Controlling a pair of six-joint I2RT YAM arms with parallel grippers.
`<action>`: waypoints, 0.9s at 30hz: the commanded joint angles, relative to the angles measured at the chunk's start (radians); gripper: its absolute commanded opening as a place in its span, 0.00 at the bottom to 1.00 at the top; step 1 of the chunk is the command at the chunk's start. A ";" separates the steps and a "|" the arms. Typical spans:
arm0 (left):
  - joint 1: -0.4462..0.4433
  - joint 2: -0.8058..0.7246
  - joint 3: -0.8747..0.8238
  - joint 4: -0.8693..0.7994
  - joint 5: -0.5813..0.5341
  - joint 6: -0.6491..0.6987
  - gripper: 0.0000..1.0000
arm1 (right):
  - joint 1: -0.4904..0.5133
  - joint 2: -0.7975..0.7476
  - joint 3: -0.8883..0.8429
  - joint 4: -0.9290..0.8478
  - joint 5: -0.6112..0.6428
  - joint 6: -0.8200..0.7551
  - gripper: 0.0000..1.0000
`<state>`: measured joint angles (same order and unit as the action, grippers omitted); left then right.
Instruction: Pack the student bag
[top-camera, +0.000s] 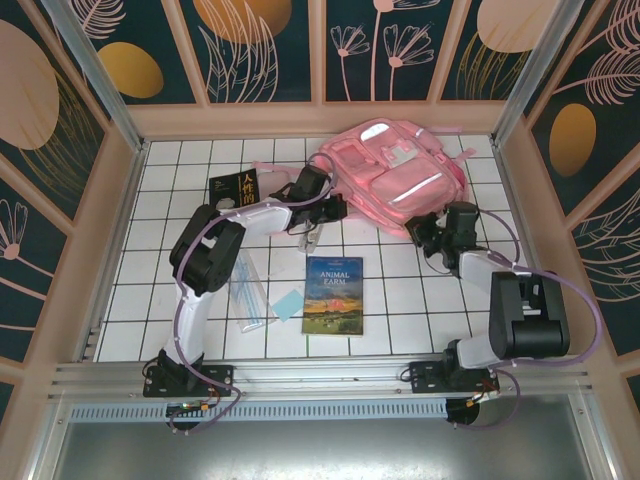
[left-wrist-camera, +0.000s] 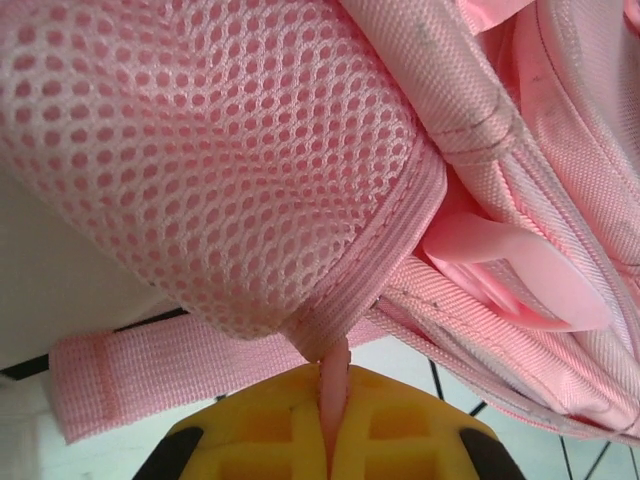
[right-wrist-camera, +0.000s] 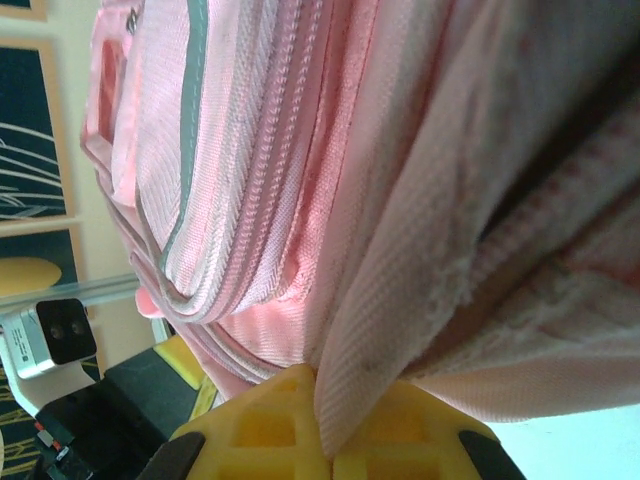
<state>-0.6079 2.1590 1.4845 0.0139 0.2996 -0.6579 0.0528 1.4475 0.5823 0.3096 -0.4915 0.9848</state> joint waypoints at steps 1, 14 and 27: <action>0.040 -0.086 -0.021 -0.021 -0.096 0.010 0.40 | 0.038 0.007 0.075 0.048 -0.039 -0.004 0.20; 0.040 -0.504 -0.419 -0.183 -0.097 -0.009 0.98 | 0.256 -0.112 0.140 -0.565 0.010 -0.333 0.89; 0.006 -0.617 -0.775 -0.011 0.150 -0.138 0.68 | 0.508 -0.062 -0.012 -0.449 0.043 -0.258 0.68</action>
<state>-0.5854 1.5677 0.7261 -0.0650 0.3931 -0.7677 0.5304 1.3590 0.5930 -0.1905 -0.4721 0.7017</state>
